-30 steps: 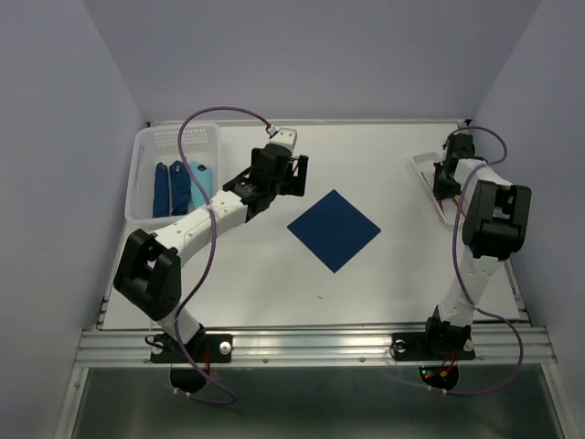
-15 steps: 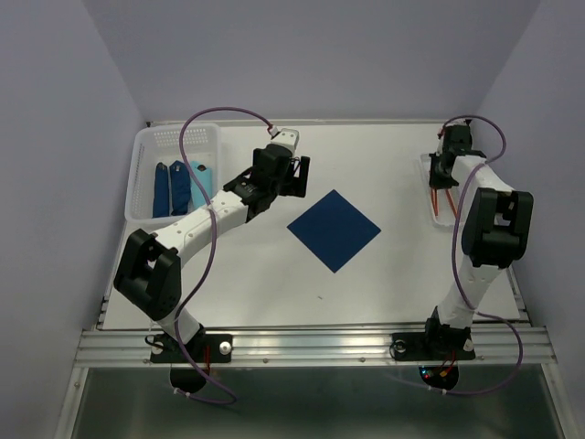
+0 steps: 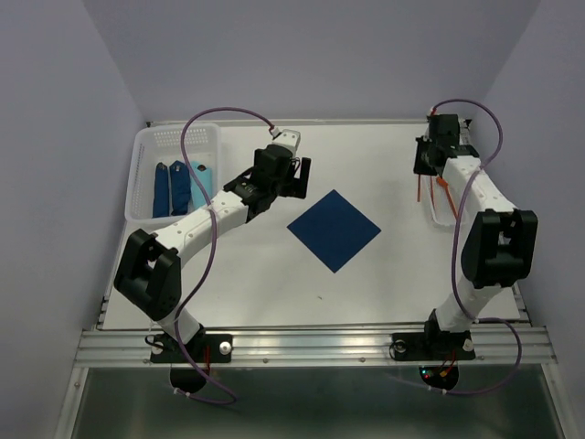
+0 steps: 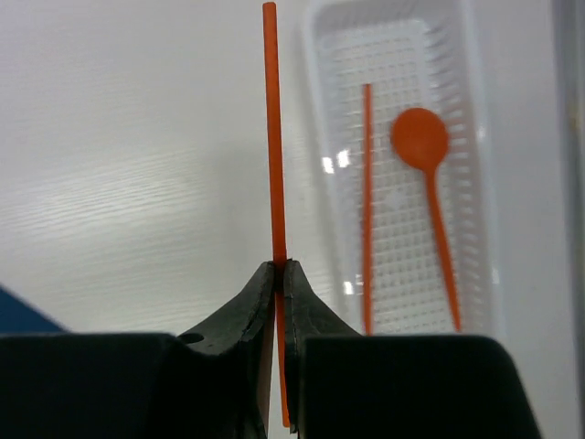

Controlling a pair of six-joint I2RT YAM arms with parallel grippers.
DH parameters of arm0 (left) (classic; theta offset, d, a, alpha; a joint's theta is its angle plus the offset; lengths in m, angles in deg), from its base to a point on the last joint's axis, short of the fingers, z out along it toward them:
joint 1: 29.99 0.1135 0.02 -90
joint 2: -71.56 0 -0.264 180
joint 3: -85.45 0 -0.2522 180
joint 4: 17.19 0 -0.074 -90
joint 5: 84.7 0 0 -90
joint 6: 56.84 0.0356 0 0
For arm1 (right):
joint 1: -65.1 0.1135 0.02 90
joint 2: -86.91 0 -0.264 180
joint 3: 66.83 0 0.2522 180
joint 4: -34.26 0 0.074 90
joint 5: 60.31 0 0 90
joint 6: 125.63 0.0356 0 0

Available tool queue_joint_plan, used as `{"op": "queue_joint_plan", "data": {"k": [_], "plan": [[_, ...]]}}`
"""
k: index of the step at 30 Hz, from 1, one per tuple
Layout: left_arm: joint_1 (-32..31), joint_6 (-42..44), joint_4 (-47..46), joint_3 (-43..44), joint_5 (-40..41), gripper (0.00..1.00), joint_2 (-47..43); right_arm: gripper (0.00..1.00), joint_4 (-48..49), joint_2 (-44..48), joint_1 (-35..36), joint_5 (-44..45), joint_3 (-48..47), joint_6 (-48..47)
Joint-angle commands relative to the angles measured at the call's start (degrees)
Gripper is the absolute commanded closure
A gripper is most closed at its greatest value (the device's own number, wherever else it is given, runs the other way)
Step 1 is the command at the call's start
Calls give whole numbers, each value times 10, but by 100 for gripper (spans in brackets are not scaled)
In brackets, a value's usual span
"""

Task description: Place the utensils on the paper napkin and roll it up

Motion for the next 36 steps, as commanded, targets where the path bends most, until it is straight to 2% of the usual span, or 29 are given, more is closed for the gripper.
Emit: {"op": "queue_joint_plan", "data": {"k": [1, 5, 10, 14, 18, 36], "plan": [[-4, -5, -11, 20, -15, 1, 2, 99, 26, 78, 56, -76, 23, 137], [-3, -22, -13, 16, -7, 1, 2, 99, 92, 129, 120, -88, 108, 248], [-3, -24, -12, 12, 3, 1, -11, 99, 178, 139, 210, -70, 202, 351], [5, -34, -11, 1, 19, 1, -35, 99, 203, 122, 279, -55, 228, 367], [15, -38, -10, -9, 20, 1, -55, 99, 210, 84, 316, -58, 231, 365], [15, -36, 1, -15, 33, 1, -49, 99, 204, 18, 333, -63, 217, 343]]}}
